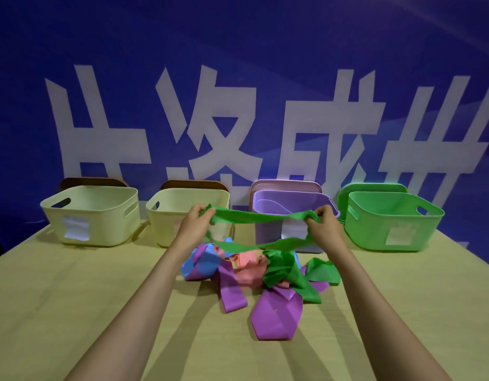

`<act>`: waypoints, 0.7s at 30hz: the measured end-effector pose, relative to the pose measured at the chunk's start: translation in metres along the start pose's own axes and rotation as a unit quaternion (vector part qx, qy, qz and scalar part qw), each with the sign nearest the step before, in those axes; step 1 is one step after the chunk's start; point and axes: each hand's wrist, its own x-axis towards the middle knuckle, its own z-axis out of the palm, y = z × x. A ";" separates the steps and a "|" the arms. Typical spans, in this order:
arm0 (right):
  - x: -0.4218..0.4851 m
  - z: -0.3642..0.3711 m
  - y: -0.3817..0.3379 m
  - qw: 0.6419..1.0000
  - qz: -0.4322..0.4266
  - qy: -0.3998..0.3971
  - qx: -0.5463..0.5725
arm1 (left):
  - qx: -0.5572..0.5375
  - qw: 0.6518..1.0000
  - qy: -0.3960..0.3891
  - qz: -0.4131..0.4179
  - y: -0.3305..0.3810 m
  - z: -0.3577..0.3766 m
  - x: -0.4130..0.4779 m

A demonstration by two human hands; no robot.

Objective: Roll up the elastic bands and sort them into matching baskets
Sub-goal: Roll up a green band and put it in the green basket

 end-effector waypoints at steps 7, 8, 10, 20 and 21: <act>-0.009 0.002 0.006 0.958 -0.002 -0.278 -0.066 | -0.306 0.922 -0.212 -0.105 0.027 0.018 -0.021; -0.013 0.001 0.004 0.940 -0.021 -0.330 -0.084 | -0.338 0.902 -0.248 -0.103 0.033 0.018 -0.024; -0.021 0.002 -0.006 0.936 -0.054 -0.349 -0.017 | -0.375 0.873 -0.292 -0.107 0.041 0.023 -0.027; -0.036 0.005 -0.048 0.953 -0.150 -0.208 0.162 | -0.172 0.964 -0.199 0.040 0.041 0.044 -0.037; -0.035 0.006 -0.047 0.955 -0.157 -0.196 0.160 | -0.176 0.964 -0.194 0.047 0.042 0.043 -0.037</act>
